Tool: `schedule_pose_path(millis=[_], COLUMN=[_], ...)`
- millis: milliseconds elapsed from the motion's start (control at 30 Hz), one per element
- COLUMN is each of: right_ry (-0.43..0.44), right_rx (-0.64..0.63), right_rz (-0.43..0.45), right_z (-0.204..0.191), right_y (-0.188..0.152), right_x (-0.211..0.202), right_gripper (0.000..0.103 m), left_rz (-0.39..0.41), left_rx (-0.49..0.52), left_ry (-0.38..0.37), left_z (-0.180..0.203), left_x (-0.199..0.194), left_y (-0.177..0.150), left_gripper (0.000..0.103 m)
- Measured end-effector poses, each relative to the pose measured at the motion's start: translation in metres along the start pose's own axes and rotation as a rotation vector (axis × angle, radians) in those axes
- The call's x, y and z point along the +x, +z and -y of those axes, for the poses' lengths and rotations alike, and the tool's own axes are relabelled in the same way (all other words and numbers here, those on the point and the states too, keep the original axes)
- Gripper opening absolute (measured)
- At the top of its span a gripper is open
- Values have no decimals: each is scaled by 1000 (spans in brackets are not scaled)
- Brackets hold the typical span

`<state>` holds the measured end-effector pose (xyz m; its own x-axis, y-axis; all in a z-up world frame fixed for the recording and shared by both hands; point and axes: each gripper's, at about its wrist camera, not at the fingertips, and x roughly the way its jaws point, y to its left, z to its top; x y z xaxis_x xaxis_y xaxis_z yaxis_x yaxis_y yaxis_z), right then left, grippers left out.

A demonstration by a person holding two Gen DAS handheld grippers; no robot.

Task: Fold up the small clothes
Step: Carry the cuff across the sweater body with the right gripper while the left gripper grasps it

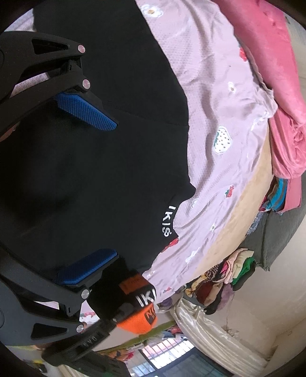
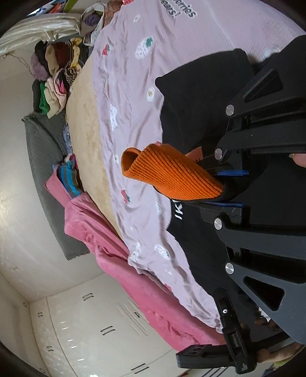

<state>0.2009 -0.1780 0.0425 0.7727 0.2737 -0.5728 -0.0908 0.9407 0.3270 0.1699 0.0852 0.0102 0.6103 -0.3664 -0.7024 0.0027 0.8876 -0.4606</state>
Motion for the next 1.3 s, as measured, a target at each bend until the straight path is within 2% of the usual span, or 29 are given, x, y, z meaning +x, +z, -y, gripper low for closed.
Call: schedule_pose_path(millis=[300, 600, 767, 800, 867, 933, 1033, 1167, 1300], right_ry=[15, 49, 75, 82, 116, 143, 169, 144, 98], right_rx=[-43, -72, -76, -83, -90, -102, -120, -128, -83], right_rz=[-54, -116, -152, -159, -179, -195, -200, -183, -155], right_z=[-26, -51, -57, -58, -62, -65, -66, -54, -26], right_y=[-21, -45, -58, -61, -68, -73, -77, -75, -70], right_x=[25, 48, 50, 49, 46, 42, 30, 13, -3], right_gripper=[15, 24, 36, 43, 46, 53, 54, 54, 54], left_rz=[-51, -72, -86, -88, -94, -104, -125, -164, -189], left_rx=[-64, -112, -130, -134, -138, -130, -110, -88, -76], left_ry=[-88, -162, -190, -195, -205, -211, -218, -224, -212], left_z=[-16, -24, -27, -28, -28, -26, -18, -7, 3], left_x=[12, 19, 24, 25, 28, 34, 42, 58, 75], left_y=[-4, -7, -7, -8, -7, -8, -11, -15, -18], left_gripper=[94, 90, 79, 77, 74, 70, 62, 47, 44])
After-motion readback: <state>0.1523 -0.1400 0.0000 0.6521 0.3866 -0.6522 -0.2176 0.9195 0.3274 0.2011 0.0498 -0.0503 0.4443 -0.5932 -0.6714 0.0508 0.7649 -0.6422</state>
